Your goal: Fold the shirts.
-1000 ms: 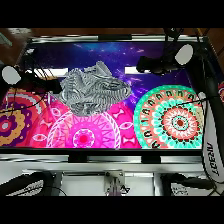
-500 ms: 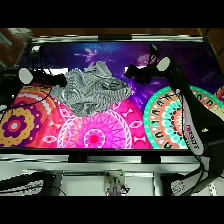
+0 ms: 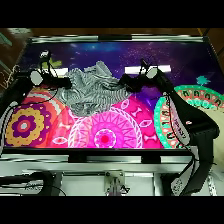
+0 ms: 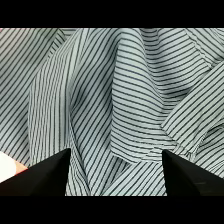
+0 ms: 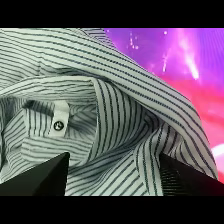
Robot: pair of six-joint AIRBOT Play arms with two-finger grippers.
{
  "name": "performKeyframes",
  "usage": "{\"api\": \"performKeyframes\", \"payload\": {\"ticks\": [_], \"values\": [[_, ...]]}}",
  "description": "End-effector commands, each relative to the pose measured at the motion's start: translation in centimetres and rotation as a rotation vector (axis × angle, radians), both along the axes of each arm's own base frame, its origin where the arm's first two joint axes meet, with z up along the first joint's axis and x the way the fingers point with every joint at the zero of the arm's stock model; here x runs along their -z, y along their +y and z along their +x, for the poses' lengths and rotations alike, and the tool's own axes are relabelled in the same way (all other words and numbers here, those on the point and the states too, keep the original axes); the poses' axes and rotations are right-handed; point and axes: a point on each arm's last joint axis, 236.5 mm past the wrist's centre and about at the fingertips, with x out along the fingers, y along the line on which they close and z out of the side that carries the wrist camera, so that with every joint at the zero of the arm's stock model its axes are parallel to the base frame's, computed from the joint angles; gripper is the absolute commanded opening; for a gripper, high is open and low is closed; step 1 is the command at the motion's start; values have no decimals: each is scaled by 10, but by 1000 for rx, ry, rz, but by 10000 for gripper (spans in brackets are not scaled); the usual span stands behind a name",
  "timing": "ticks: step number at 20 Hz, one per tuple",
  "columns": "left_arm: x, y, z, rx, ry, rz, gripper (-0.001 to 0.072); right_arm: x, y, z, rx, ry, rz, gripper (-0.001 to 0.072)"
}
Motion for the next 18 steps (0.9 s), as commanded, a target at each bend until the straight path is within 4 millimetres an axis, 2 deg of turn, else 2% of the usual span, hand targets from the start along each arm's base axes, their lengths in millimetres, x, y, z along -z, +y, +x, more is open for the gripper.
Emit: {"api": "performKeyframes", "payload": {"ticks": [1, 4, 5, 7, 8, 11, 14, 16, 18], "values": [[7, -5, 2, 6, 6, -5, 672, 5, 9, 11, 53, -11, 36, 639], [6, -11, 9, 11, -26, -10, 672, 15, 10, 14, 107, 26, 64, 482], [5, -14, 12, 16, -40, -12, 672, 23, 11, 11, 118, 62, 71, 362], [3, -22, 16, 25, -64, -16, 672, 35, 13, 5, 119, 114, 79, 218], [2, -25, 18, 31, -76, -17, 672, 38, 14, 1, 110, 128, 76, 76], [3, -40, 22, 106, -115, 17, 676, 28, 14, -6, 50, 106, 53, 75], [33, -66, 11, 297, -81, 125, 720, 11, 9, -25, -52, 90, -28, 74], [50, -82, 6, 350, -57, 143, 720, 1, 4, -38, -111, 77, -101, 75], [60, -91, 8, 363, -62, 143, 720, -11, 7, -48, -147, 67, -123, 74]]}}
